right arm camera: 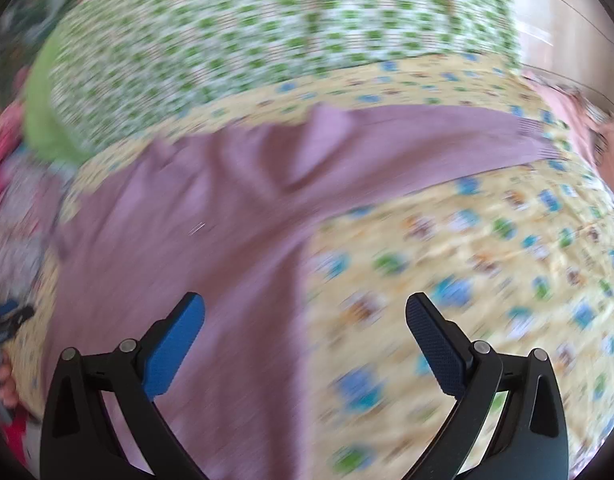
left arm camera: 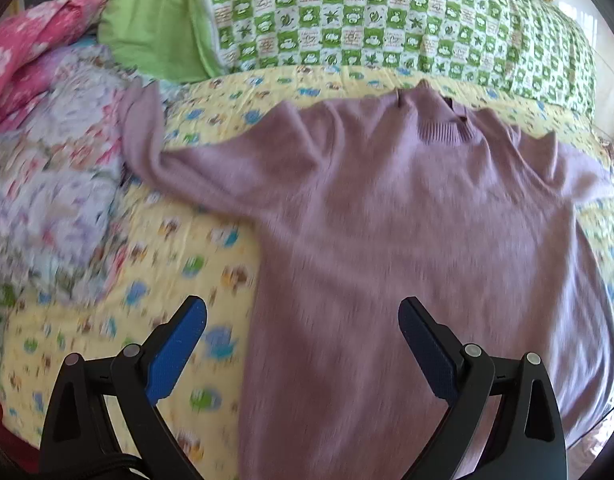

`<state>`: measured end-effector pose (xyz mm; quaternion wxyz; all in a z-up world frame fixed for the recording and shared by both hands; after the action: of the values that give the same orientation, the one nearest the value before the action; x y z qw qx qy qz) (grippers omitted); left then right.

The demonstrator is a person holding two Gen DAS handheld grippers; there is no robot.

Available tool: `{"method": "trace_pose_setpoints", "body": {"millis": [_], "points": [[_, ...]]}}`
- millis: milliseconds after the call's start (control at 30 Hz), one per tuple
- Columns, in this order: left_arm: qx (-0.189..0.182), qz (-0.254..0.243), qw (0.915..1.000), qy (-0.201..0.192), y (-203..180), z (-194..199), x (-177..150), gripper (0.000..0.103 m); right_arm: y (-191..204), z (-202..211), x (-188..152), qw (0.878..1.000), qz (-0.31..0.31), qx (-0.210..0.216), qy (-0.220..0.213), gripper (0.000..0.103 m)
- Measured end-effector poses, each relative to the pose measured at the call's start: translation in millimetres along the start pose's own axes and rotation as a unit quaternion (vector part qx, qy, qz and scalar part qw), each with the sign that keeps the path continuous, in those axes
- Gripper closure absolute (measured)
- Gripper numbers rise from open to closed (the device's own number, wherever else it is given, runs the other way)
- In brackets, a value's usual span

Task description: Fold small clothes

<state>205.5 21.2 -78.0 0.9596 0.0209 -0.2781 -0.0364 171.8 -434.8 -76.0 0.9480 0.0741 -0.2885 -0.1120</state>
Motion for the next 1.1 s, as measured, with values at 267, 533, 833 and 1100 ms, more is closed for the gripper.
{"method": "trace_pose_setpoints", "body": {"millis": [267, 533, 833, 1100], "points": [[-0.045, 0.001, 0.9986, 0.027, -41, -51, 74, 0.006, -124, -41, 86, 0.985, -0.170, -0.019, -0.022, 0.002], [-0.070, -0.022, 0.9944, 0.076, -96, -121, 118, 0.006, -248, -80, 131, 0.940, -0.337, -0.032, -0.049, 0.022], [-0.013, -0.030, 0.9932, 0.112, -95, -192, 134, 0.006, -241, -68, 167, 0.926, -0.361, 0.021, -0.106, 0.092], [-0.098, 0.061, 0.9887, 0.097, -73, -156, 127, 0.006, 81, -5, 198, 0.954, -0.083, 0.268, -0.108, 0.089]]}}
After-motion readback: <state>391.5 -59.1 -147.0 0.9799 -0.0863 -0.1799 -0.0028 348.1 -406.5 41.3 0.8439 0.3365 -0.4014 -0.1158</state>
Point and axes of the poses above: each gripper's, at about its wrist camera, not at the fingertips, and z roughly against the way its jaws point, y to its left, x to its top, the point moved 10 cm from there along -z, roughly the way its jaws point, and after that the axes turned 5 degrees about y, right-handed, at the moved point
